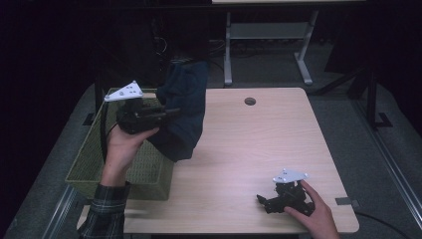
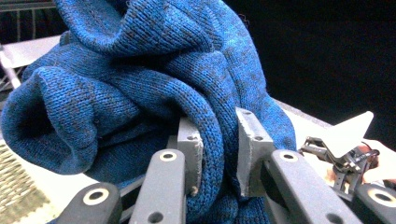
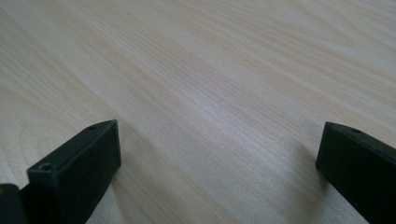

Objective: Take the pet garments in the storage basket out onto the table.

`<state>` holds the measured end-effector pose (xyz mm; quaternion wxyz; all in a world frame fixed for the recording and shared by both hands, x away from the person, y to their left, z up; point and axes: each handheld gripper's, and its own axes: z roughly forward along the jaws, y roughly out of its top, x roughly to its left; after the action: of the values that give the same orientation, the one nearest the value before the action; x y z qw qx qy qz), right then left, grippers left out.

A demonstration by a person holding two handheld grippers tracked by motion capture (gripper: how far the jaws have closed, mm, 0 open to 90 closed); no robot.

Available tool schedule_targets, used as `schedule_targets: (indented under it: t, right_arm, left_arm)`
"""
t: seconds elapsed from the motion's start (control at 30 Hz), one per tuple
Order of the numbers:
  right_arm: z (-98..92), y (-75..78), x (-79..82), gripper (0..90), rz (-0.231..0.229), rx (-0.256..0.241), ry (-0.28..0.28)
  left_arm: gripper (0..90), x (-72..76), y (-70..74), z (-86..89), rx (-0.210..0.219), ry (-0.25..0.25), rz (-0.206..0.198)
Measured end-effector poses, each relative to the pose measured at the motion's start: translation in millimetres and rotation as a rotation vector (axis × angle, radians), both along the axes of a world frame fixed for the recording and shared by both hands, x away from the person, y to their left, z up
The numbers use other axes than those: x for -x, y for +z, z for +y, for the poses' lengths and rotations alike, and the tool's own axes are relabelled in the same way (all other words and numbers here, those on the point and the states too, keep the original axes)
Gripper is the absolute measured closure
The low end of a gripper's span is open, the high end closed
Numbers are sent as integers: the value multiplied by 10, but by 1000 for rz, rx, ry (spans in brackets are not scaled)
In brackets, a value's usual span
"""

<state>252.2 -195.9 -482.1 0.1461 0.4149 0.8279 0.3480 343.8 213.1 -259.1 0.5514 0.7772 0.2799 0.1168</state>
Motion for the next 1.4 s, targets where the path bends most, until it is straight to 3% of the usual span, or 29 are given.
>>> schedule_targets:
  t: [0.37,0.7,1.03,1.13,1.4]
  right_arm:
    - [0,0,-2,0,-2,1,2]
    - [0,-1,-2,0,-3,1,2]
    - [-1,-1,-2,0,-3,1,2]
    - [-1,-1,-2,0,-3,1,2]
    - [0,-2,-3,0,-4,0,2]
  left_arm:
    - [739,-96,-75,-318,-4,-56,10]
    - [738,-192,-237,-682,-27,-113,26]
    - [738,-232,-377,-973,-18,-145,28]
    - [737,-250,-475,-1061,-15,-158,24]
    - [737,-336,-778,-1295,-56,-171,73]
